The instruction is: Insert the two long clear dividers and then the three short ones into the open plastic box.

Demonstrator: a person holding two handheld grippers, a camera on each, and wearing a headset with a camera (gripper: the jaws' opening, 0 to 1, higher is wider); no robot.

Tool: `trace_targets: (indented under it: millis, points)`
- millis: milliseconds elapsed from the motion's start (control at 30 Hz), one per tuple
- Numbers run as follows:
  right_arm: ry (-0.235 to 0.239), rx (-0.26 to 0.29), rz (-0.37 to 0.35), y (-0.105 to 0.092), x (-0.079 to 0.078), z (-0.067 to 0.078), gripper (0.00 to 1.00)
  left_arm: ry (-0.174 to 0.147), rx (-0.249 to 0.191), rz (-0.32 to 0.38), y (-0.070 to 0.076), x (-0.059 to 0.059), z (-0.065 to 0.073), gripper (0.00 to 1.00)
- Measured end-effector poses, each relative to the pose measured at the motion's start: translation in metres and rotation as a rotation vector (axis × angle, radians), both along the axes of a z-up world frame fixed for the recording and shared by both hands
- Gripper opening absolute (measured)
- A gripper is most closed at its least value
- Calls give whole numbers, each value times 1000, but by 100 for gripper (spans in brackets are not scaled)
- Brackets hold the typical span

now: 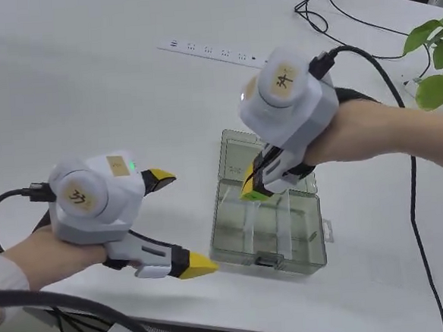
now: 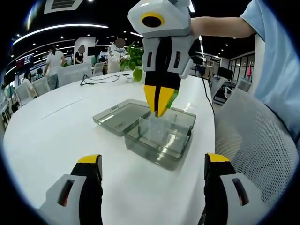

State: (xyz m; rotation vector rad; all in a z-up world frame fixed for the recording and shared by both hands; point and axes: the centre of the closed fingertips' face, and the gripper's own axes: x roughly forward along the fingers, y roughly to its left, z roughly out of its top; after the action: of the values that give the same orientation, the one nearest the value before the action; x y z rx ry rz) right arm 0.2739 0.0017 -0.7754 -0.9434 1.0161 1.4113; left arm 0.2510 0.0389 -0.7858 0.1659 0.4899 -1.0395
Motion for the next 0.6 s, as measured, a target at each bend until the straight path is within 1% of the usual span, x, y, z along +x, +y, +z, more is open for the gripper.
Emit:
trace_targets:
  millis: [100, 133, 400, 600]
  points:
    - [-4, 2, 2, 1, -1, -4, 2, 0, 0, 0, 0, 0, 0, 92]
    - [-13, 3, 4, 2, -1, -5, 2, 2, -1, 1, 0, 0, 0, 91]
    - [-9, -6, -9, 4, -2, -14, 2, 8, -1, 2, 1, -1, -2, 91]
    - [-14, -31, -2, 5, -4, -27, 2, 13, 0, 0, 1, -2, -3, 90]
